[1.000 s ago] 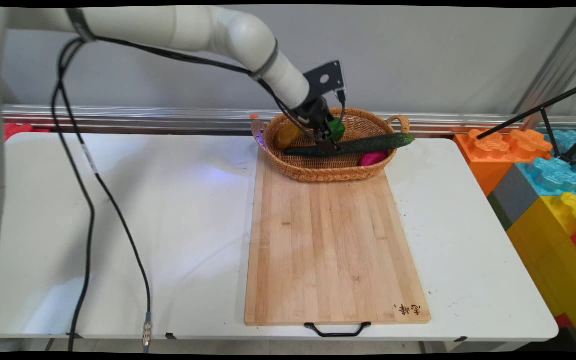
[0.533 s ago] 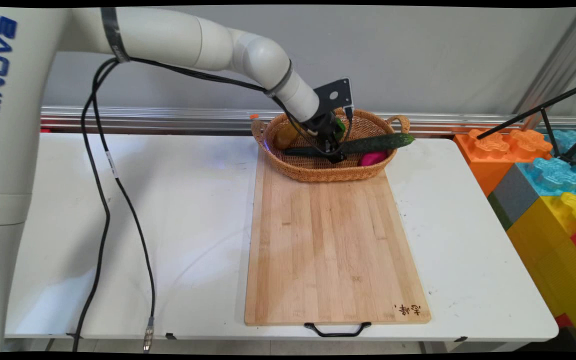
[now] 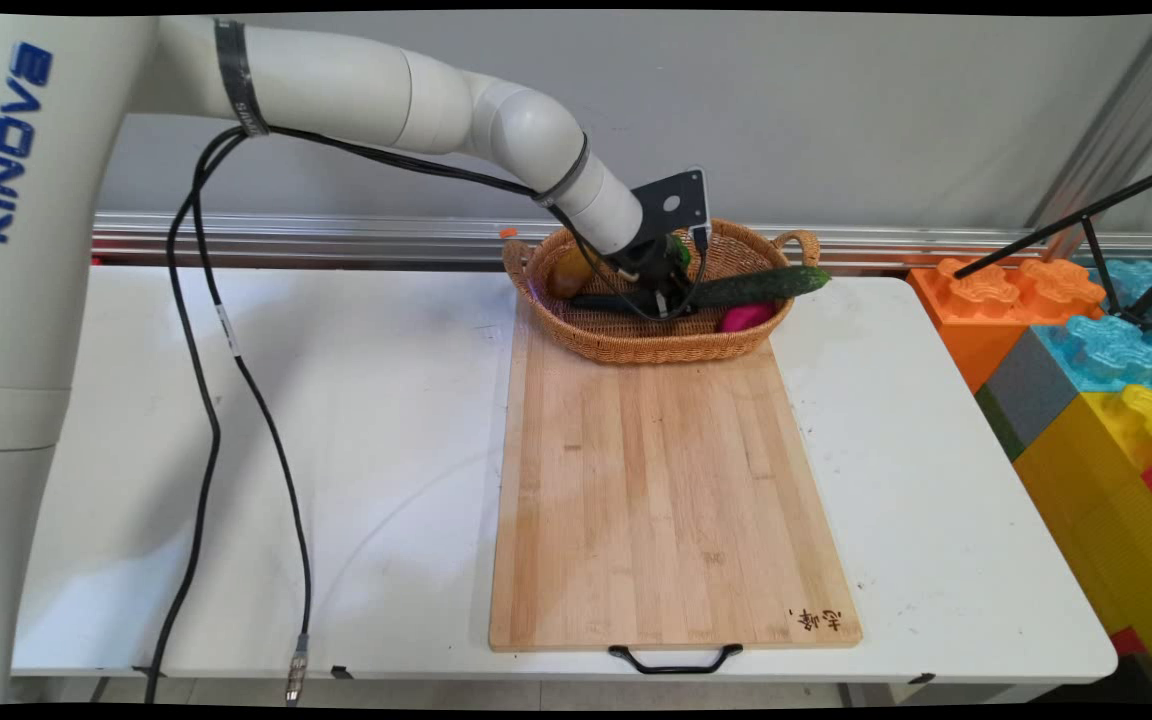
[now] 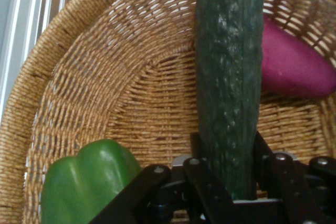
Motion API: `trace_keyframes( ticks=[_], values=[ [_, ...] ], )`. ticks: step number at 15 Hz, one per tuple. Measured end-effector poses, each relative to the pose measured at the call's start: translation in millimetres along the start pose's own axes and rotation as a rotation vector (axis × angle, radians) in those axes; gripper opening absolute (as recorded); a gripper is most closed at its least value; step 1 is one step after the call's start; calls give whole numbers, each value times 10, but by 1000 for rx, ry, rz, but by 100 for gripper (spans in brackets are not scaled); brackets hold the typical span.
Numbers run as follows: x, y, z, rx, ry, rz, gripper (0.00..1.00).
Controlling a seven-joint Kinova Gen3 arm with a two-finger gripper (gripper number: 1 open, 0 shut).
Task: Place the picked object on the cutting board
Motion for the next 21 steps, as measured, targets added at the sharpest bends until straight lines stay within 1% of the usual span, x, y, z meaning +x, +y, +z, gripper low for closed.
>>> trace_keyframes(
  ticks=[3,5,8,10,12,14,16,17,20,21],
  values=[
    [36,49,-88,-13,9,5,0],
    [105,86,-215,-23,21,14,0],
    [287,140,-517,-31,52,33,0],
    [428,155,-730,-23,76,33,0],
    [552,187,-952,-18,88,27,0],
    [633,245,-1117,-25,91,19,0],
    [702,378,-1296,-57,83,-5,0],
    [720,484,-1380,-83,73,-24,0],
    [710,747,-1482,-135,47,-43,0],
    [687,819,-1485,-145,37,-44,0]
  ],
)
